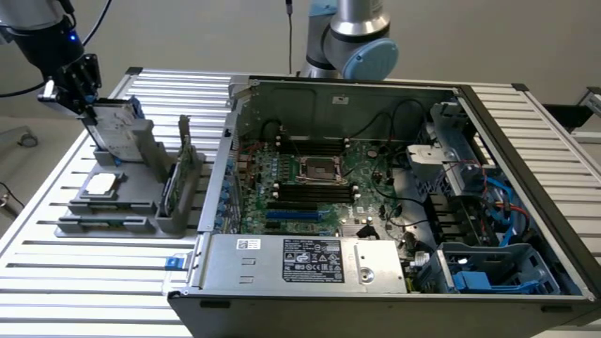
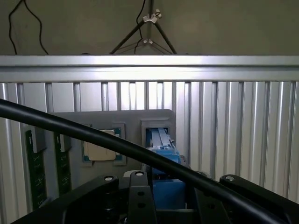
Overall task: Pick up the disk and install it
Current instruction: 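Pick up the disk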
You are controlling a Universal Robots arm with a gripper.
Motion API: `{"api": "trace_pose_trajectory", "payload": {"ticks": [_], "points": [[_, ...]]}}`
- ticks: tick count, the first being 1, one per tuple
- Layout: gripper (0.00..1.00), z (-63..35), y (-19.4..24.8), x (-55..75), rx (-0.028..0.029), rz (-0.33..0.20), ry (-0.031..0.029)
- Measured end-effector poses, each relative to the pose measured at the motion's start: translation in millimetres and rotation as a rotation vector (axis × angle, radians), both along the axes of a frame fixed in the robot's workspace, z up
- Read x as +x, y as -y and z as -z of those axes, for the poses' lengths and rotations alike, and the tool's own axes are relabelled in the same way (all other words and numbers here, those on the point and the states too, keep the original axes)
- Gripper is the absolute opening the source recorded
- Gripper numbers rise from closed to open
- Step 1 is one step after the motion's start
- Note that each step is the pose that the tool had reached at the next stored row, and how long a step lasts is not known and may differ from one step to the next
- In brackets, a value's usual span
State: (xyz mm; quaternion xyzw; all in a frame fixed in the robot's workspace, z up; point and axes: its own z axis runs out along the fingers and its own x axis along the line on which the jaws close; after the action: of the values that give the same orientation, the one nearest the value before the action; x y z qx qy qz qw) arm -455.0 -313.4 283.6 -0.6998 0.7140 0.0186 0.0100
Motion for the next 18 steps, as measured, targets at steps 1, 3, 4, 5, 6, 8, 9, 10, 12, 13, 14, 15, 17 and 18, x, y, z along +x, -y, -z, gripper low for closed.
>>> {"api": "trace_pose_trajectory", "payload": {"ticks": [1, 3, 4, 5, 6, 8, 9, 10, 12, 13, 14, 15, 17, 18], "points": [[0.33, 0.0, 0.1, 0.0, 0.0005, 0.001, 0.0], [0.33, 0.0, 0.2, 0.0, 0.002, 0.001, 0.0], [0.33, 0.0, 0.2, 0.0, 0.003, 0.001, 0.0], [0.33, 0.0, 0.3, 0.0, 0.0041, 0.001, 0.0001], [0.33, 0.0, 0.3, 0.0, 0.0051, 0.001, 0.0001], [0.33, 0.0, 0.3, 0.0, 0.007, 0.001, 0.0], [0.33, 0.0, 0.3, 0.0, 0.0079, 0.001, 0.0], [0.33, 0.0, 0.3, 0.0, 0.0086, 0.001, 0.0], [0.33, 0.0, 0.3, 0.0, 0.0095, 0.001, 0.0], [0.33, 0.0, 0.3, 0.0, 0.0098, 0.001, 0.0001], [0.33, 0.0, 0.3, 0.0, 0.0102, 0.001, 0.0], [0.33, 0.0, 0.3, 0.0, 0.0103, 0.001, 0.0001], [0.33, 0.0, 0.3, 0.0, 0.0105, 0.001, 0.0001], [0.33, 0.0, 0.3, 0.0, 0.0105, 0.001, 0.0]]}}
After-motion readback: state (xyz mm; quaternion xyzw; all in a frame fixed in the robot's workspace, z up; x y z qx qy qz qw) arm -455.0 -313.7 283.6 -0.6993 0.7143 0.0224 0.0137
